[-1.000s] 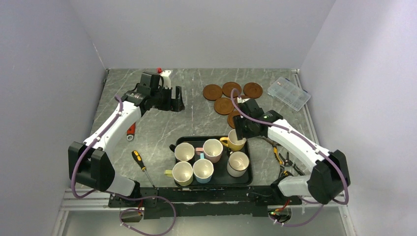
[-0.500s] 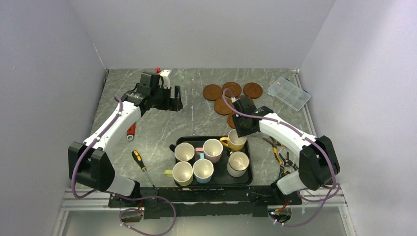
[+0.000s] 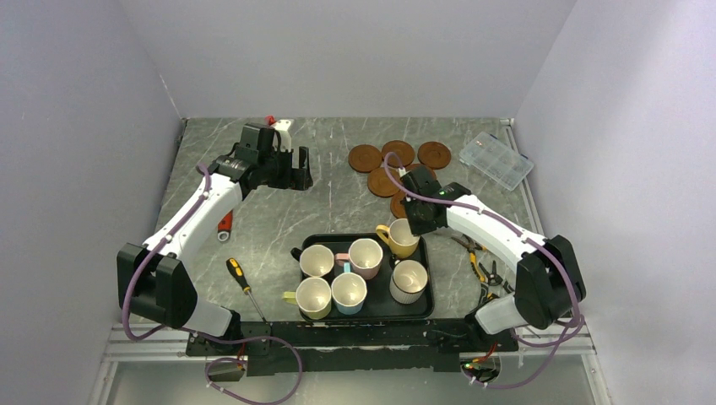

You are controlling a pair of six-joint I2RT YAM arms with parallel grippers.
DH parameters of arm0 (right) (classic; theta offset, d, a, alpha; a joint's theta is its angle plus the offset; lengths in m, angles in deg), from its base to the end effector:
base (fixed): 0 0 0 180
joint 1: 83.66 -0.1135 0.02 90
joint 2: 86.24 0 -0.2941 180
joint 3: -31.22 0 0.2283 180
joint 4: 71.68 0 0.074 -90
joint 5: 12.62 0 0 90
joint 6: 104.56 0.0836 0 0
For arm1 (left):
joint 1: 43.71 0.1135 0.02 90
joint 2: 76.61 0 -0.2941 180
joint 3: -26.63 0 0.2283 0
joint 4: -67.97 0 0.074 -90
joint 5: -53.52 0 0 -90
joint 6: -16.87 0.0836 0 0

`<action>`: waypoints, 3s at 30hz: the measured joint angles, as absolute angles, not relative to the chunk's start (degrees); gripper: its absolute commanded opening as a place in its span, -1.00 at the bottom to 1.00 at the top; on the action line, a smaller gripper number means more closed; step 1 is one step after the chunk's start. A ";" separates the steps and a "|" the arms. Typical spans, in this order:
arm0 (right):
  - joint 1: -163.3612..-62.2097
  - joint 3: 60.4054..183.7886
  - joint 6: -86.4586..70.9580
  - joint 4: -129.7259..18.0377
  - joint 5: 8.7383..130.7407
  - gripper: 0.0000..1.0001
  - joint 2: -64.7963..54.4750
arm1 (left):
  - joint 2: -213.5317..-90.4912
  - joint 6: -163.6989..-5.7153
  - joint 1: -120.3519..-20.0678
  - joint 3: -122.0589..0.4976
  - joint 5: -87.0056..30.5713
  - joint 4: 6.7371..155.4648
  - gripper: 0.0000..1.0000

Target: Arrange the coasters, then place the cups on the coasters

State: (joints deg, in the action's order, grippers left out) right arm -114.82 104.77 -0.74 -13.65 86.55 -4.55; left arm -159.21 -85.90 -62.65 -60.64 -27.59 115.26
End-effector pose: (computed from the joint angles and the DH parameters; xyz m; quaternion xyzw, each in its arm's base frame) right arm 0.2351 0.1266 0.2290 -0.1307 0.9667 0.0065 0.2201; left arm 0.3031 -0.1177 0.3177 0.0802 0.9100 -0.1777 0.3660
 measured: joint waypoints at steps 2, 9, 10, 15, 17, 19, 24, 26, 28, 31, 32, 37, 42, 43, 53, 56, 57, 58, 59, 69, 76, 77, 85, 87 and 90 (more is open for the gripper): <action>-114.82 104.85 -0.22 -12.56 87.60 -1.00 -5.03 | -159.21 -85.90 -62.65 -60.64 -27.81 115.26 0.82; -114.47 107.54 2.87 -8.71 89.48 -1.00 -7.72 | -159.06 -86.19 -62.65 -60.51 -28.97 115.10 0.84; -114.33 108.22 3.52 -8.63 89.57 -1.00 -8.14 | -158.71 -86.34 -62.65 -60.07 -29.39 114.76 0.84; -113.24 111.80 5.66 -8.37 90.92 -1.00 -9.12 | -155.80 -86.51 -62.47 -58.30 -31.27 113.99 0.87; -112.56 113.33 5.97 -8.32 91.64 -1.00 -9.16 | -154.69 -87.10 -61.78 -58.24 -31.57 113.75 0.87; -111.45 114.86 5.95 -8.39 92.10 -1.00 -8.97 | -154.23 -87.96 -60.40 -58.24 -31.05 113.29 0.87; -106.44 120.83 3.81 -9.15 92.06 -1.00 -4.31 | -154.10 -90.86 -53.86 -58.06 -27.57 112.33 0.87; -104.65 123.61 2.69 -10.31 92.08 -1.00 -0.97 | -154.01 -91.32 -52.46 -57.78 -27.37 111.78 0.87; -103.01 126.51 1.36 -11.64 91.99 -1.00 2.97 | -154.01 -91.43 -52.20 -57.69 -27.55 111.74 0.87; -100.56 130.30 -0.22 -13.02 91.38 -1.00 8.52 | -154.01 -91.41 -52.22 -57.69 -27.77 111.74 0.87; -99.60 131.54 -0.65 -13.39 90.86 -1.00 10.38 | -154.01 -91.41 -52.22 -57.69 -27.77 111.76 0.87; -94.75 138.99 -1.72 -13.59 88.28 -1.00 19.23 | -154.10 -91.41 -52.20 -57.69 -27.75 111.74 0.87; -91.67 148.46 -3.28 -13.39 87.29 -1.00 27.36 | -154.12 -91.30 -52.20 -57.69 -27.75 111.76 0.87; -91.28 150.05 -3.56 -13.37 87.27 -1.00 28.67 | -154.12 -91.28 -52.20 -57.69 -27.77 111.74 0.87; -88.11 158.36 -6.16 -11.45 87.14 -1.00 34.81 | -154.12 -90.36 -52.20 -57.69 -28.88 112.00 0.87; -86.71 160.94 -6.69 -10.55 86.70 -1.00 35.84 | -154.12 -90.16 -52.20 -57.69 -29.41 112.00 0.87; -86.47 161.75 -6.77 -10.31 86.44 -1.00 36.19 | -154.12 -90.14 -52.20 -57.69 -29.50 112.00 0.87; -86.18 162.95 -6.93 -9.94 86.16 -1.00 36.80 | -154.12 -90.14 -52.20 -57.69 -29.52 112.00 0.87; -85.88 164.17 -7.08 -9.72 85.98 -1.00 37.48 | -154.12 -90.12 -52.20 -57.69 -29.54 112.00 0.87; -85.48 169.68 -7.56 -8.82 84.23 -1.00 43.25 | -154.12 -90.16 -52.20 -57.69 -29.23 111.98 0.87; -85.68 172.26 -7.63 -7.77 83.45 -1.00 45.70 | -154.08 -90.16 -52.20 -57.69 -29.25 111.76 0.87; -85.68 172.81 -7.65 -7.67 83.42 -1.00 45.94 | -154.06 -90.16 -52.20 -57.67 -29.25 111.74 0.87; -85.68 175.21 -7.71 -7.32 83.29 -1.00 47.34 | -152.00 -90.14 -52.20 -56.44 -29.30 110.76 0.87; -85.68 175.21 -7.71 -7.16 83.29 -1.00 47.53 | -151.69 -90.14 -52.20 -56.44 -29.32 110.47 0.87; -85.68 175.21 -7.69 -7.14 83.29 -1.00 47.84 | -151.67 -90.14 -52.20 -56.44 -29.30 110.47 0.87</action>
State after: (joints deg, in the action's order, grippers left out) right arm -85.68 175.21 -7.69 -7.14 83.29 47.84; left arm -151.67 -90.14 -52.20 -56.44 -29.30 110.47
